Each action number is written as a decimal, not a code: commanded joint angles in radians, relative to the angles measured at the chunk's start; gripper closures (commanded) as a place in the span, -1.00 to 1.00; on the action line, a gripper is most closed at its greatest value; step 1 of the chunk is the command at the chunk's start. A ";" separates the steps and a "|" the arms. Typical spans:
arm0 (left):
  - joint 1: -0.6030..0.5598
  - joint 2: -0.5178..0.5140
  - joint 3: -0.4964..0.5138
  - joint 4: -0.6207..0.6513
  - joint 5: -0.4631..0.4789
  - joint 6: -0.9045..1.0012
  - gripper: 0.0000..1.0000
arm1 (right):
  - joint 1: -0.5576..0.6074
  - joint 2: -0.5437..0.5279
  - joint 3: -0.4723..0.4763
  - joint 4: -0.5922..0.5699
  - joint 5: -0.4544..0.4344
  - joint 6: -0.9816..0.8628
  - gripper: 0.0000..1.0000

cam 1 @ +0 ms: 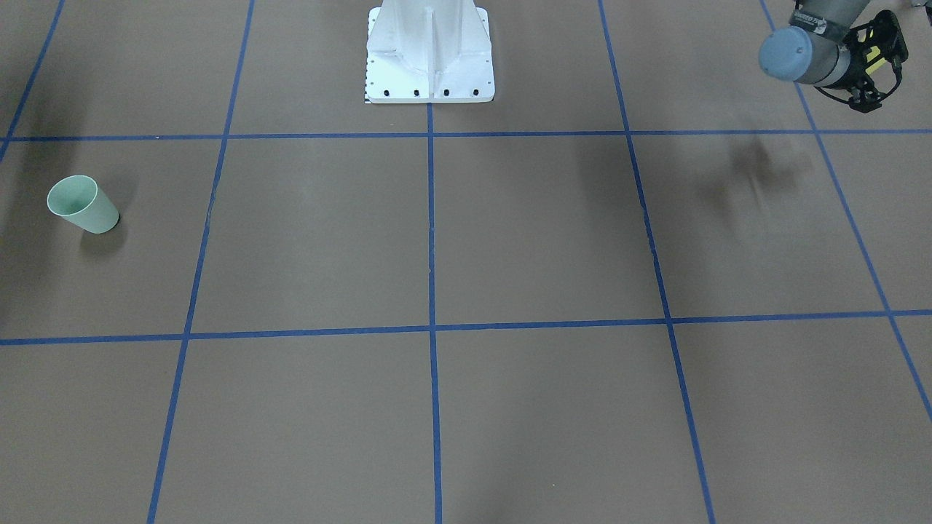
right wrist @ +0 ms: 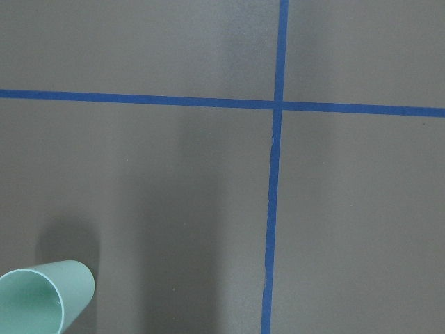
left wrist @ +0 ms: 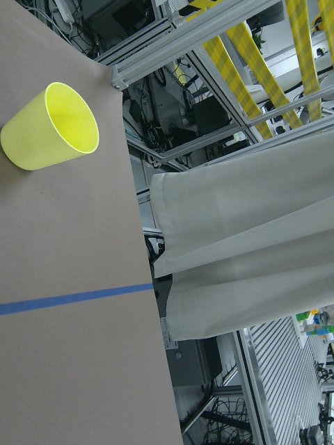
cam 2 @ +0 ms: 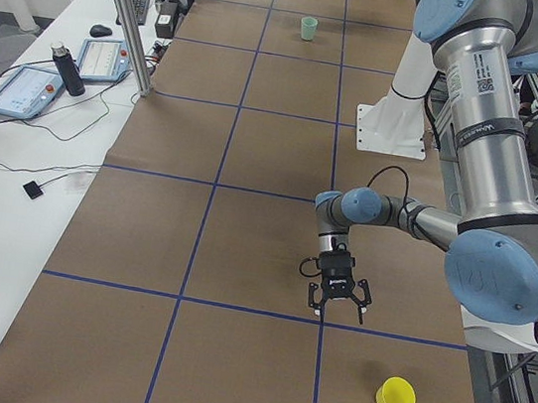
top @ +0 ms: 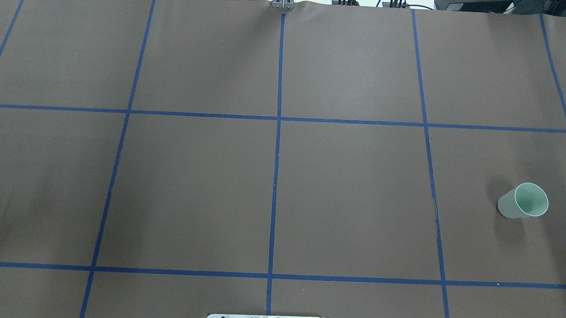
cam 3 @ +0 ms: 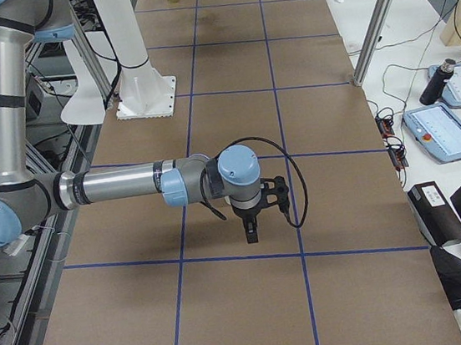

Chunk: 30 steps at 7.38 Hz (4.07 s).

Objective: Transfer and stack yellow cup on green cup

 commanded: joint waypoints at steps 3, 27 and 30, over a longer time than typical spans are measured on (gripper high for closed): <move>0.002 0.001 0.167 -0.118 -0.053 -0.052 -0.99 | 0.000 -0.003 0.000 -0.002 0.004 0.001 -0.98; 0.013 -0.006 0.483 -0.239 -0.441 -0.130 -0.99 | -0.059 0.002 0.124 -0.123 -0.004 -0.001 -0.98; 0.013 -0.006 0.511 -0.259 -0.452 -0.130 -0.99 | -0.070 0.002 0.128 -0.123 -0.004 -0.001 -0.98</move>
